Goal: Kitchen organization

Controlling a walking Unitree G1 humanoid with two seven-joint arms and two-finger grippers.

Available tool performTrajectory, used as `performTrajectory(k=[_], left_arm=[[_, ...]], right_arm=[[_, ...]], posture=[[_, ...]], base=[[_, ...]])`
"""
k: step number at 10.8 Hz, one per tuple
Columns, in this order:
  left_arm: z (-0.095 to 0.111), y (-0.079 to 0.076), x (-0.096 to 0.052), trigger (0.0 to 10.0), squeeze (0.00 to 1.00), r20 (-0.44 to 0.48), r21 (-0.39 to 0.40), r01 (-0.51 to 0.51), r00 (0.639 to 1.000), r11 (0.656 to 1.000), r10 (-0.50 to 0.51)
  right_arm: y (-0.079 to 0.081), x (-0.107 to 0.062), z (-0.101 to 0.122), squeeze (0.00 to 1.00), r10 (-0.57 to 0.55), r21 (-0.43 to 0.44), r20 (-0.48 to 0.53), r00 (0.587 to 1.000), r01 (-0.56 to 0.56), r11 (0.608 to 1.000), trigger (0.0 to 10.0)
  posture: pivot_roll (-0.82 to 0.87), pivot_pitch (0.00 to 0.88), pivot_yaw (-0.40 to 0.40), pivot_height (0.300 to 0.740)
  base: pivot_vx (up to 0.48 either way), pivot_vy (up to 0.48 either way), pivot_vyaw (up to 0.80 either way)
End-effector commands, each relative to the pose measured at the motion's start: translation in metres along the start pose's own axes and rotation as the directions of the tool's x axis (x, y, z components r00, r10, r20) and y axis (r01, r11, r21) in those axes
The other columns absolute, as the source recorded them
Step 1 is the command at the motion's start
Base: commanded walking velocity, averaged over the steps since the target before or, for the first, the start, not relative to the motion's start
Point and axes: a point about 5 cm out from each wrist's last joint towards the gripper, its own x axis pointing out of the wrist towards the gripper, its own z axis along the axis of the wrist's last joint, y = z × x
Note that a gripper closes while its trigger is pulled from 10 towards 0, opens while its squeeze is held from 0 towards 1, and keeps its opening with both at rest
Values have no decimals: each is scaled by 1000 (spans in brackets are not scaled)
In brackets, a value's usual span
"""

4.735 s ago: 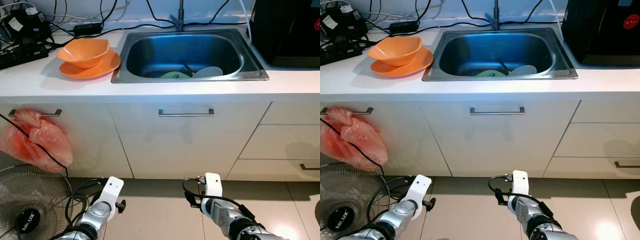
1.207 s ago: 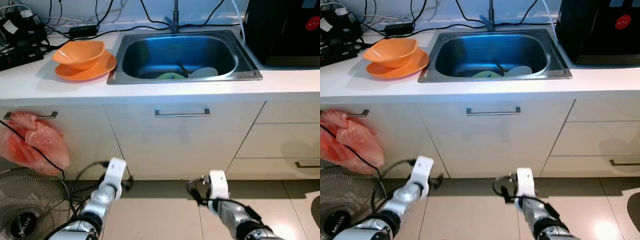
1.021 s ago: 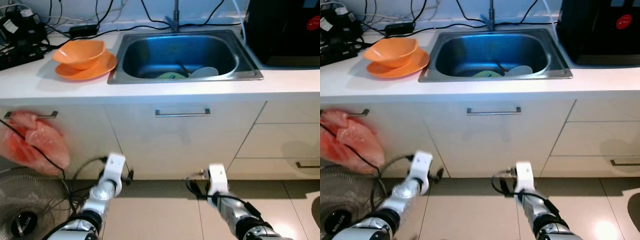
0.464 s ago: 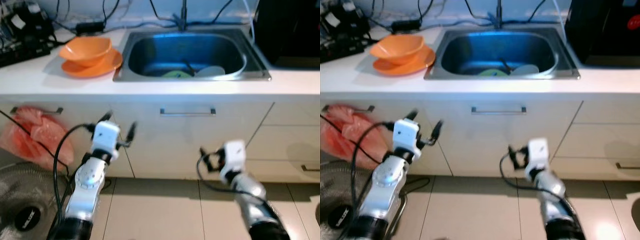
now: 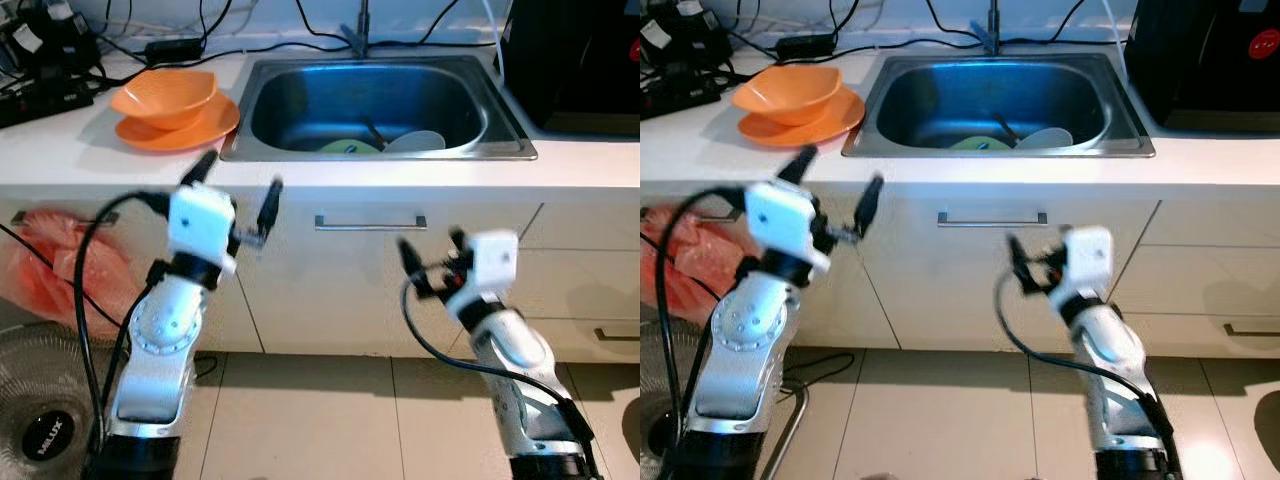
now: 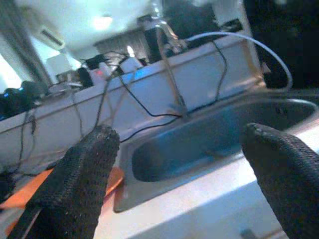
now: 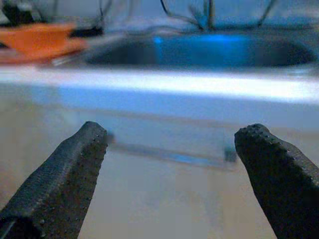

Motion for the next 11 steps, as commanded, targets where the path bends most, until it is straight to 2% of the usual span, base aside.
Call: performTrajectory(k=[1,2,3,5,6,7,8,11], left_arm=[[5,9,2,10000,0,-14,-38,-78,997,996,78],[-3,12,-1,10000,0,-70,-73,-111,992,991,106],[-28,16,-9,10000,0,-203,-117,-183,966,976,157],[-39,19,-14,10000,0,-280,-144,-225,943,964,179],[-39,20,-12,10000,0,-288,-168,-218,944,962,163],[-35,14,-5,10000,0,-268,-183,-172,956,968,119],[-33,11,1,10000,0,-262,-201,-169,958,965,114],[-28,10,6,10000,0,-243,-220,-133,967,966,77]], right_arm=[[4,1,19,0,-2,7,50,999,1,1000,10000],[4,2,26,0,-7,9,64,998,6,1000,10000],[4,5,33,0,-17,6,75,997,17,1000,10000],[0,7,43,0,-58,-8,95,994,59,998,10000],[-1,7,49,0,-84,8,115,990,84,996,10000],[-1,7,47,0,-95,17,108,990,94,995,10000],[0,7,42,0,-101,22,91,991,100,995,10000],[3,9,41,0,-104,39,79,991,101,994,10000]], posture=[[147,23,44,740],[147,23,44,740],[136,18,43,740],[130,17,61,740],[131,16,66,740],[134,13,71,740],[134,11,73,740],[141,11,74,740]], base=[[0,0,0],[0,0,0],[0,0,0],[0,0,0],[0,0,0],[0,0,0],[0,0,0],[0,0,0]])
